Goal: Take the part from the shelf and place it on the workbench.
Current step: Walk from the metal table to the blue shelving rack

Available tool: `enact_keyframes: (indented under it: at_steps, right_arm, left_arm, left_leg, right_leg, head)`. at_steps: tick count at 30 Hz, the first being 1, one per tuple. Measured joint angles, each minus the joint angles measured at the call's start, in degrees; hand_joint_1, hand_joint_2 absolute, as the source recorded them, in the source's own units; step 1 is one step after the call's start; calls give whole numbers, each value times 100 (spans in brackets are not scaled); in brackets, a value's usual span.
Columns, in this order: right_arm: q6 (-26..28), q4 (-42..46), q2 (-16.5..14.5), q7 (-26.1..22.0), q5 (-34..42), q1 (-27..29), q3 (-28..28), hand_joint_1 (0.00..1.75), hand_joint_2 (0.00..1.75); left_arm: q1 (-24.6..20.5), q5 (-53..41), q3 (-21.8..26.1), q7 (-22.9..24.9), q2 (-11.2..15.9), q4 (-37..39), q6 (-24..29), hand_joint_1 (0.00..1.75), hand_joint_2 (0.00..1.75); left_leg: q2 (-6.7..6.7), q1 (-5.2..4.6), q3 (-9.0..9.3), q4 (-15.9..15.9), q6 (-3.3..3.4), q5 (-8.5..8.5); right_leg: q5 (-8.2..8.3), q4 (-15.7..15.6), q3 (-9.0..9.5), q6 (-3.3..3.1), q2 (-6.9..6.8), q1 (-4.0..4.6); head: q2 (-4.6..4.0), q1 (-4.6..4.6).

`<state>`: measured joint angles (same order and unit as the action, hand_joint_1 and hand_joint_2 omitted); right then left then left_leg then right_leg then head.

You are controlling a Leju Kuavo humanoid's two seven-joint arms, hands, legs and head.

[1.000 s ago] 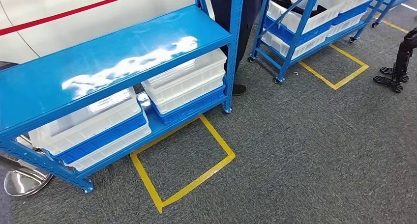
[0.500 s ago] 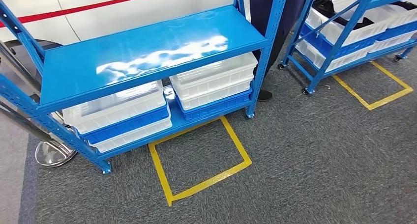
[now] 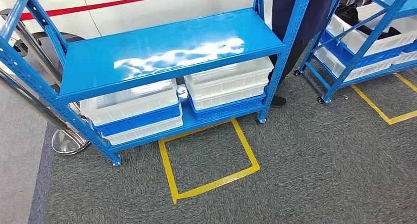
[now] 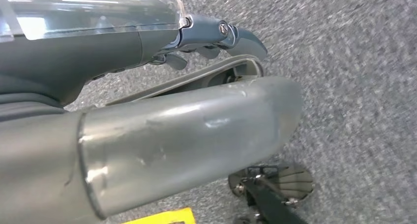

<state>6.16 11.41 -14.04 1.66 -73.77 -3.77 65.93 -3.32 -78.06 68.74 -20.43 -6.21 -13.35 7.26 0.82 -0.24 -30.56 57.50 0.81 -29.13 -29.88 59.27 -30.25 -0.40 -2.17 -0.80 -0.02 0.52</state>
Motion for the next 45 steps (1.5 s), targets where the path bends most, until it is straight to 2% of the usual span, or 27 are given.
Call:
enact_keyframes:
  at_steps: [2,4,8,10,11,12,14,15,16,18,19,20,21,23,24,25,26,28,29,31,33,35,38,39,40,43,45]
  right_arm:
    - [-5,0,1,-1,0,-7,4,0,0]
    - [-8,0,5,-2,0,-11,8,0,0]
    - [-11,0,32,-2,0,4,27,0,0]
    - [-25,0,55,-1,0,38,33,0,0]
    - [-33,0,68,-3,-1,62,34,0,0]
    - [-39,0,80,-5,-2,92,37,0,0]
    - [-41,0,99,-11,-4,113,44,0,0]
    - [-40,0,103,-14,-4,103,47,0,0]
    - [-39,0,105,-17,-7,81,49,0,0]
    - [-38,0,106,-27,-30,58,49,0,0]
    - [-38,0,108,-31,-50,57,49,0,0]
    - [-38,0,110,-35,-72,56,49,0,0]
    - [-38,0,111,-37,-87,55,49,0,0]
    - [-40,0,110,-37,-102,52,49,0,0]
    - [-40,0,110,-37,-103,52,48,0,0]
    - [-40,0,109,-38,-104,52,48,0,0]
    - [-39,0,109,-42,-108,50,47,0,0]
    - [-37,0,108,-54,-122,50,43,0,0]
    - [-37,0,108,-64,-132,47,40,0,0]
    - [-37,0,108,-81,-155,46,33,0,0]
    - [-31,0,109,-97,-168,45,28,0,0]
    - [-19,0,109,-112,-168,38,27,0,0]
    - [-9,0,110,-114,-160,30,27,0,0]
    - [-8,0,110,-110,-149,30,27,0,0]
    - [-10,0,110,-107,-140,31,27,0,0]
    - [-48,0,114,-102,-178,44,22,0,0]
    - [-73,0,121,-92,-218,60,10,0,0]
  left_arm:
    - [17,-1,0,-2,-2,-2,-4,0,0]
    - [37,-1,0,0,-6,-3,-8,0,0]
    - [38,-1,0,-1,-22,-3,-9,0,0]
    - [47,-2,1,0,-36,-3,-9,0,0]
    - [53,-4,1,1,-47,-3,-9,0,0]
    - [62,-7,1,2,-58,-3,-9,0,0]
    - [57,-12,2,9,-82,-2,-8,0,0]
    - [45,-14,3,15,-89,-2,-3,0,0]
    - [22,-17,3,21,-92,-2,4,0,0]
    - [-13,-32,2,21,-95,-3,26,0,0]
    - [-22,-40,1,16,-98,-3,36,0,0]
    - [-23,-47,1,10,-102,-3,44,0,0]
    - [-18,-51,0,6,-105,-3,49,0,0]
    - [-5,-51,0,5,-104,-3,55,0,0]
    - [-3,-51,0,5,-104,-3,56,0,0]
    - [-2,-51,0,4,-103,-3,57,0,0]
    - [-1,-51,0,3,-103,-3,59,0,0]
    - [3,-54,0,1,-103,-3,66,0,0]
    - [-4,-55,0,-1,-103,-3,69,0,0]
    - [-24,-57,0,-9,-103,-3,79,0,0]
    - [-25,-58,0,-25,-104,-3,91,0,0]
    - [-21,-59,0,-37,-107,-3,101,0,0]
    - [-20,-60,0,-39,-104,-3,111,0,0]
    - [-19,-60,0,-38,-103,-3,115,0,0]
    - [-18,-60,0,-36,-101,-3,117,0,0]
    - [-16,-68,0,-28,-107,-3,118,0,0]
    - [-33,-80,0,-13,-115,-3,117,0,0]
  left_leg:
    - [-37,-2,120,-113,78,-5]
    - [-65,22,290,-184,162,1]
    - [-107,35,540,-199,191,-170]
    - [-156,46,727,-199,165,-325]
    - [-173,53,836,-199,149,-416]
    - [-187,59,940,-200,127,-514]
    - [-205,54,1080,-203,46,-672]
    - [-207,57,1125,-218,2,-712]
    - [-210,60,1134,-192,-52,-681]
    - [-191,76,941,224,-132,-429]
    - [-177,84,718,609,-169,-286]
    - [-161,92,455,1012,-196,-249]
    - [-149,100,203,1322,-220,-354]
    - [-136,112,-166,1548,-259,-828]
    - [-131,117,-266,1480,-269,-973]
    - [-126,123,-306,1295,-274,-932]
    - [-117,129,-290,1002,-272,-696]
    - [-20,124,-219,350,-225,-63]
    - [46,106,-209,160,-182,117]
    - [108,63,-251,88,-73,188]
    - [38,72,-206,40,24,298]
    - [-9,96,-151,-24,96,340]
    - [-46,75,-138,-30,157,319]
    - [-63,68,-129,-26,161,302]
    - [-84,64,-113,-18,158,282]
    - [-189,56,-70,36,94,201]
    - [-253,56,-93,68,31,164]
  right_leg:
    - [64,65,49,97,5,-22]
    - [23,325,-44,154,91,-36]
    - [-416,1456,-950,205,199,-46]
    - [-422,1365,-1170,222,200,-46]
    - [-251,1086,-1176,218,201,-44]
    - [123,761,-1156,191,204,-37]
    - [716,357,-1140,105,216,2]
    - [862,304,-1137,40,221,29]
    - [799,306,-1117,-20,225,50]
    - [723,194,-963,-121,213,43]
    - [689,109,-852,-156,203,30]
    - [652,20,-730,-178,196,17]
    - [610,-42,-617,-192,194,15]
    - [503,-96,-424,-188,204,10]
    - [443,-98,-339,-179,207,9]
    - [384,-93,-261,-167,208,7]
    - [328,-85,-190,-152,206,6]
    - [235,-68,-92,-112,189,10]
    - [201,-59,-71,-82,176,15]
    - [146,-57,-41,-3,124,23]
    - [78,-39,-7,81,84,25]
    - [-150,274,-121,125,125,18]
    - [-619,1300,-673,146,186,4]
    - [-618,1469,-792,150,189,4]
    - [-491,1416,-805,148,190,4]
    - [126,418,-411,101,349,7]
    - [232,55,-257,62,464,21]
  head:
    - [1,-3]
    - [1,2]
    - [0,5]
    - [1,7]
    - [1,7]
    - [1,9]
    - [1,5]
    - [1,6]
    - [1,3]
    - [1,5]
    - [1,3]
    - [1,3]
    - [1,2]
    - [1,2]
    - [1,2]
    - [0,2]
    - [0,2]
    - [1,4]
    - [1,1]
    - [1,-4]
    - [1,-7]
    - [1,-4]
    - [1,-5]
    - [1,-5]
    - [1,-5]
    - [0,-5]
    - [0,-5]
